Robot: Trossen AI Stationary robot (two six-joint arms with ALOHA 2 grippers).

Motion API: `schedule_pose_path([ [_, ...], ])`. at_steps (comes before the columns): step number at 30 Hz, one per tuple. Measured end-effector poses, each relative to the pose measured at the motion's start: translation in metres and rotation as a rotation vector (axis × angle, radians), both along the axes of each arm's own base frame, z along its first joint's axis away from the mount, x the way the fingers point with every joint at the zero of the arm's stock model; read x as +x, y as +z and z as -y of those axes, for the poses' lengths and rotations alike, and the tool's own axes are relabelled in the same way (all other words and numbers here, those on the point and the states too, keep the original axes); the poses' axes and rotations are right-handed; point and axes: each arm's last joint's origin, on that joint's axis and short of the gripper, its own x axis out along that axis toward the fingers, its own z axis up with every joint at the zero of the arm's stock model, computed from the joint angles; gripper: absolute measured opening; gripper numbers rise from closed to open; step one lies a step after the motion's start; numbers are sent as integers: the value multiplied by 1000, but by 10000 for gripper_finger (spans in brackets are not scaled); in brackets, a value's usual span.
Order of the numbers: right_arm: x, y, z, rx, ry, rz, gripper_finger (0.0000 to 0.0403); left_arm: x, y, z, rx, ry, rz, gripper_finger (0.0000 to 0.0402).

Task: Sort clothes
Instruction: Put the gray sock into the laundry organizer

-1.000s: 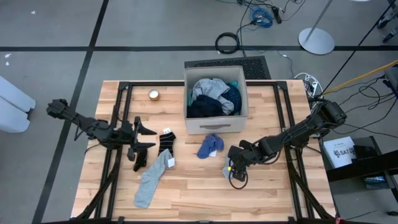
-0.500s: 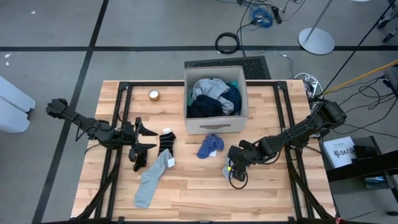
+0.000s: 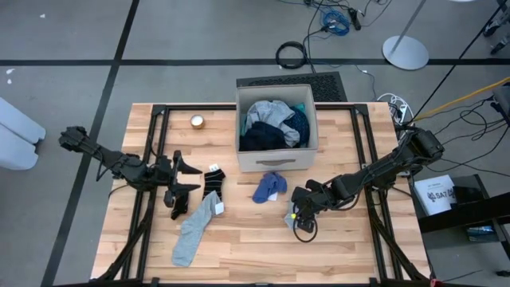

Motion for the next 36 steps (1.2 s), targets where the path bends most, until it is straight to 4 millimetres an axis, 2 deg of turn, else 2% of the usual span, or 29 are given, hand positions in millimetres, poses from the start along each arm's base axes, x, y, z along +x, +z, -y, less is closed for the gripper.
schedule_pose_path([
  [23,1,0,0,3,0,8,132,0,0,0,-1,-15,-1,244],
  [36,9,-37,-4,-74,54,-123,132,1,-2,3,2,-77,-16,244],
])
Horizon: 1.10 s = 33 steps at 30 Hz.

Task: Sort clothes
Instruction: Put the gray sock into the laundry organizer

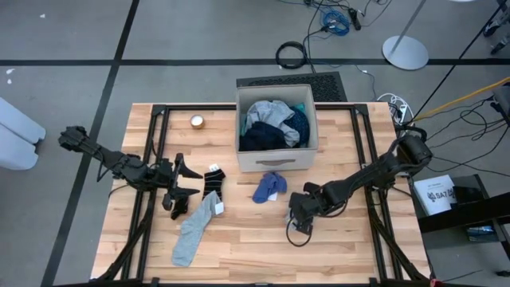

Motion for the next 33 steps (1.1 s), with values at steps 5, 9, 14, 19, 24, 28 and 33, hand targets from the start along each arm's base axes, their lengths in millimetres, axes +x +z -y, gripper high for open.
schedule_pose_path([
  [5,4,-15,-2,-44,51,-36,132,1,0,0,2,0,-4,244],
  [9,6,-24,-2,-67,72,-59,132,1,0,0,2,0,-3,244],
  [14,6,-25,-2,-68,72,-56,132,1,0,0,3,0,-3,244],
  [19,6,-23,-2,-66,97,-50,106,1,0,0,2,0,-3,244],
  [24,6,-23,-2,-60,108,-49,23,1,0,0,3,1,-3,244],
  [28,11,-17,-5,-55,114,-32,12,1,0,0,3,1,-3,244],
  [33,29,11,-13,-70,186,-13,4,1,0,0,3,1,-3,244],
])
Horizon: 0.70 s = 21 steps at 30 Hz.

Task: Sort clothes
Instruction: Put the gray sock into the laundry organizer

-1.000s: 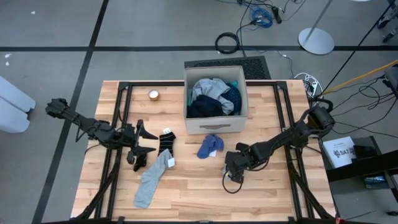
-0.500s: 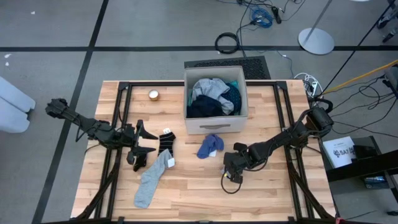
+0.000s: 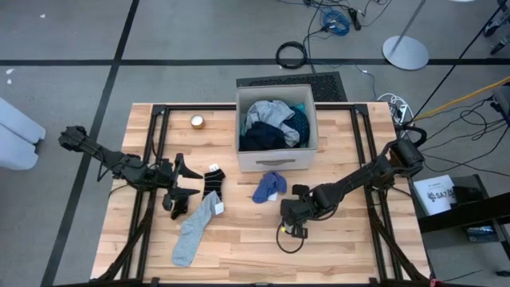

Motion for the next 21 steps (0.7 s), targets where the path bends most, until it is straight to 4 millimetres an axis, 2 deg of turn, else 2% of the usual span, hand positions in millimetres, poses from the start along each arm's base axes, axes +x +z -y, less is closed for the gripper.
schedule_pose_path([
  [7,26,79,-9,-91,83,85,2,0,0,0,0,0,0,244],
  [13,35,152,-13,-255,173,238,1,0,0,0,0,0,0,244],
  [21,39,237,3,-463,299,454,0,0,0,0,0,1,0,244],
])
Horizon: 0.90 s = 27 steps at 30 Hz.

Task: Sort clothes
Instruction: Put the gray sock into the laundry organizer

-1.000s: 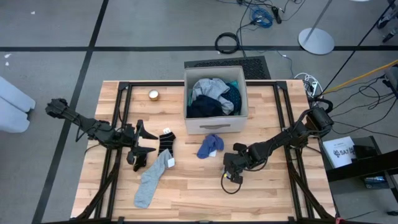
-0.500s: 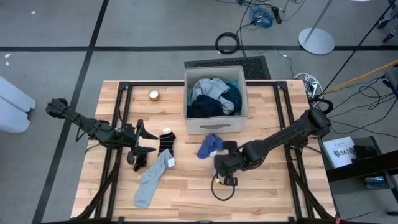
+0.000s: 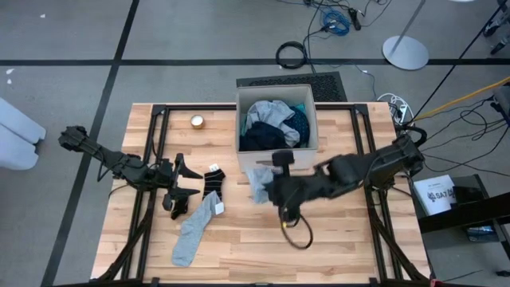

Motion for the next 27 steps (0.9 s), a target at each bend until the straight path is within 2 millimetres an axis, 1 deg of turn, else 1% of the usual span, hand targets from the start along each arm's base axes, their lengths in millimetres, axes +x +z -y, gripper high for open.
schedule_pose_path([
  [3,0,29,15,-31,15,77,0,0,0,0,0,0,0,244],
  [7,-2,61,41,-61,-13,167,0,0,0,0,0,0,0,244],
  [10,-4,77,64,-92,-54,211,0,0,0,0,0,0,0,244],
  [13,-4,86,92,-114,-124,231,0,0,0,0,0,0,0,244],
  [16,-3,86,124,-125,-218,221,0,0,0,0,0,0,0,244],
  [18,-7,82,146,-113,-295,176,0,0,0,0,0,0,0,244],
  [20,-13,76,168,-65,-383,123,0,0,0,0,0,0,0,244],
  [22,-20,69,187,29,-442,61,0,0,0,0,0,0,0,244],
  [24,-27,60,203,126,-492,0,0,0,0,0,0,0,0,244],
  [27,-34,48,218,208,-543,-89,0,0,0,0,0,0,0,244],
])
